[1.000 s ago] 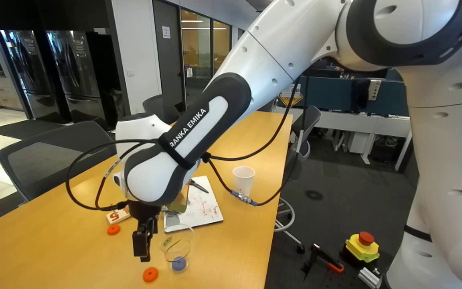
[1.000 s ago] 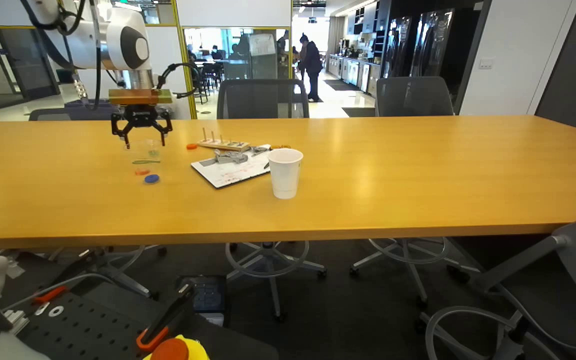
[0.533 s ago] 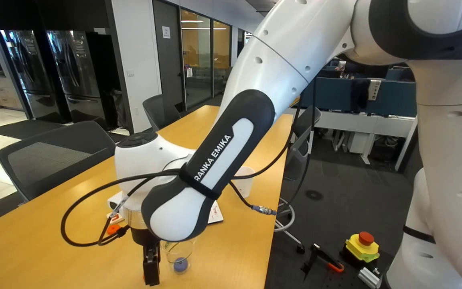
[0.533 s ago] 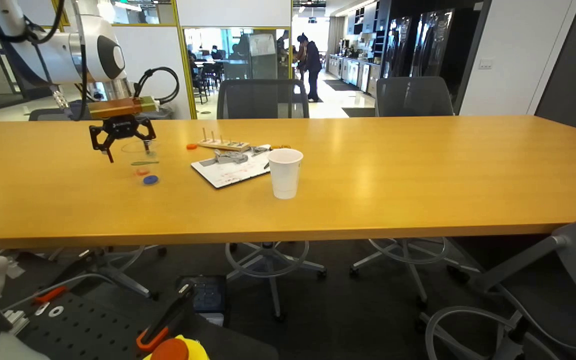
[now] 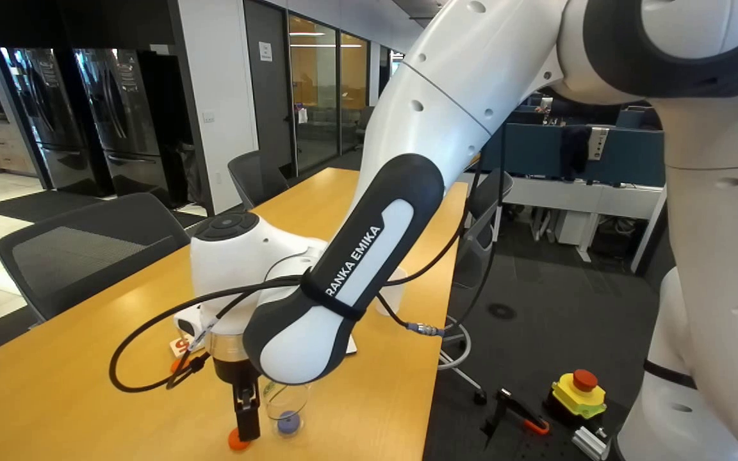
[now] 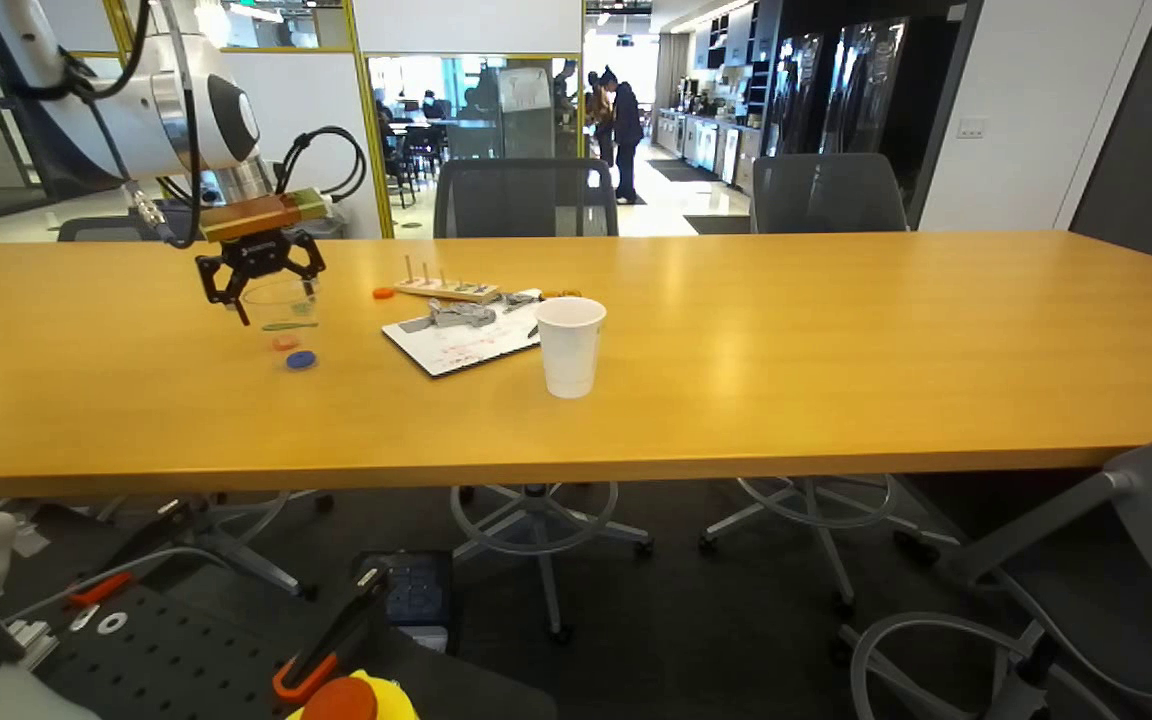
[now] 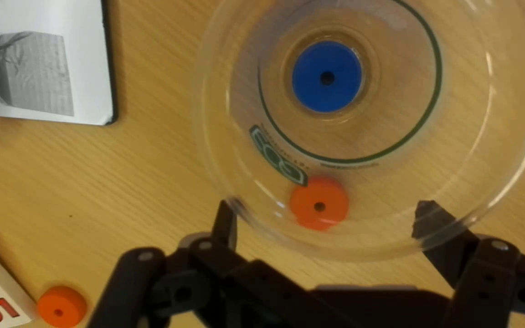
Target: Put the blue ring in the blue cup and orange ring in the white cup
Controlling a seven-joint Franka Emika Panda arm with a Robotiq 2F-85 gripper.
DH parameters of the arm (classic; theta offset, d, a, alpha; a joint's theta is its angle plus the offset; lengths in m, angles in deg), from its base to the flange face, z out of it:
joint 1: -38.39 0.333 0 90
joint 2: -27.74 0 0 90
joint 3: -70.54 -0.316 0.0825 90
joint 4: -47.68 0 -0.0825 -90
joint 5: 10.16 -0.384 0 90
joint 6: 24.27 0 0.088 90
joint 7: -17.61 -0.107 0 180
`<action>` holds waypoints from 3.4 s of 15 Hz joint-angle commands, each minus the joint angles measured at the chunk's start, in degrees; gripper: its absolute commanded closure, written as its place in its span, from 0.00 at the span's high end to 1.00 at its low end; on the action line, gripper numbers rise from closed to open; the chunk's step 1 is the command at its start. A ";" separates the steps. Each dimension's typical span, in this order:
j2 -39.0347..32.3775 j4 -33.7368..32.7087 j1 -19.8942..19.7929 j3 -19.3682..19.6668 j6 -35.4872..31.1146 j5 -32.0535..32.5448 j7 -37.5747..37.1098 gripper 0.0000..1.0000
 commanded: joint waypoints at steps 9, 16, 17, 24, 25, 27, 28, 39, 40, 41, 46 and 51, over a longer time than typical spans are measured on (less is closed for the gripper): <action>-6.36 -7.80 0.72 1.20 0.94 0.40 -0.15 1.00; -9.59 -9.95 -0.71 0.78 1.98 -1.51 1.53 1.00; -9.88 -10.10 -0.87 0.71 2.14 -1.75 1.65 1.00; -10.51 -9.91 -1.81 0.26 2.65 -3.27 2.33 1.00; -10.43 -9.81 -1.85 0.19 2.60 -3.37 2.35 1.00; -10.12 -9.39 -1.81 -0.03 2.50 -3.57 2.29 1.00; -9.93 -9.09 -1.71 -0.04 2.29 -3.52 2.15 1.00; -8.19 -6.54 -1.25 -0.63 1.30 -3.23 1.49 1.00; -8.09 -6.26 -1.57 -1.10 1.42 -3.62 2.06 1.00; -7.96 -5.99 -1.49 -1.14 1.33 -3.61 1.88 1.00; -7.99 -5.43 -1.50 -1.79 1.14 -3.99 1.97 1.00; -8.50 -5.92 -1.53 -1.77 0.52 -4.10 1.97 1.00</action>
